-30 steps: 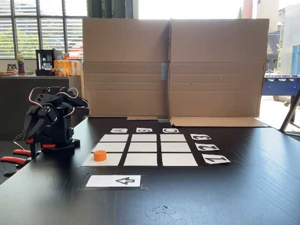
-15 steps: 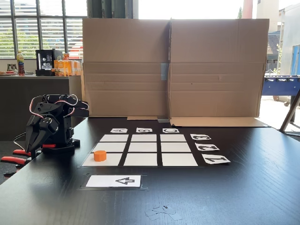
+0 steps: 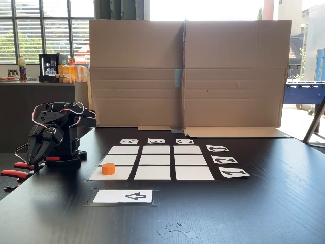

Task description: Pick up the round, orange token and place it in the grid on square A1.

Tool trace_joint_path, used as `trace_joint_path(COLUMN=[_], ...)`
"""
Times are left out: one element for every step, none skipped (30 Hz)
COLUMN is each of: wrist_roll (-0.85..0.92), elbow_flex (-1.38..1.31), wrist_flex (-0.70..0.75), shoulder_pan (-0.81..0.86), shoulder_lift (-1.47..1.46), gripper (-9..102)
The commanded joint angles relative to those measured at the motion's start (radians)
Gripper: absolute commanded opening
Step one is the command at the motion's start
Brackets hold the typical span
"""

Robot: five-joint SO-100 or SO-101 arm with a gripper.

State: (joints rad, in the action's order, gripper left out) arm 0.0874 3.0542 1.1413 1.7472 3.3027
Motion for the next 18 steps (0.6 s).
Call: trace_joint_path(wrist_roll=[0.008, 0.008, 0.008, 0.008, 0.008, 0.008, 0.008, 0.008, 0.008, 0.008, 0.008, 0.008, 0.008, 0.008, 0.008, 0.008, 0.008, 0.008], elbow_flex=[0.003, 0.003, 0.003, 0.003, 0.003, 0.003, 0.003, 0.003, 0.003, 0.003, 0.003, 0.003, 0.003, 0.003, 0.003, 0.003, 0.003, 0.003], wrist_flex=[0.000, 0.000, 0.000, 0.000, 0.000, 0.000, 0.000, 0.000, -0.002, -0.002, -0.002, -0.002, -0.002, -0.002, -0.002, -0.002, -0.002, -0.002], shoulder_pan=[0.064, 0.064, 0.064, 0.064, 0.064, 0.064, 0.064, 0.064, 0.064, 0.064, 0.064, 0.064, 0.064, 0.064, 0.064, 0.064, 0.064, 0.063], shoulder_lift=[-0.005, -0.003, 0.002, 0.002, 0.002, 0.002, 0.003, 0.006, 0.009, 0.012, 0.012, 0.012, 0.012, 0.012, 0.012, 0.012, 0.012, 0.012], gripper=[0, 0, 0, 0, 0, 0, 0, 0, 0, 0, 0, 0, 0, 0, 1, 1, 1, 2])
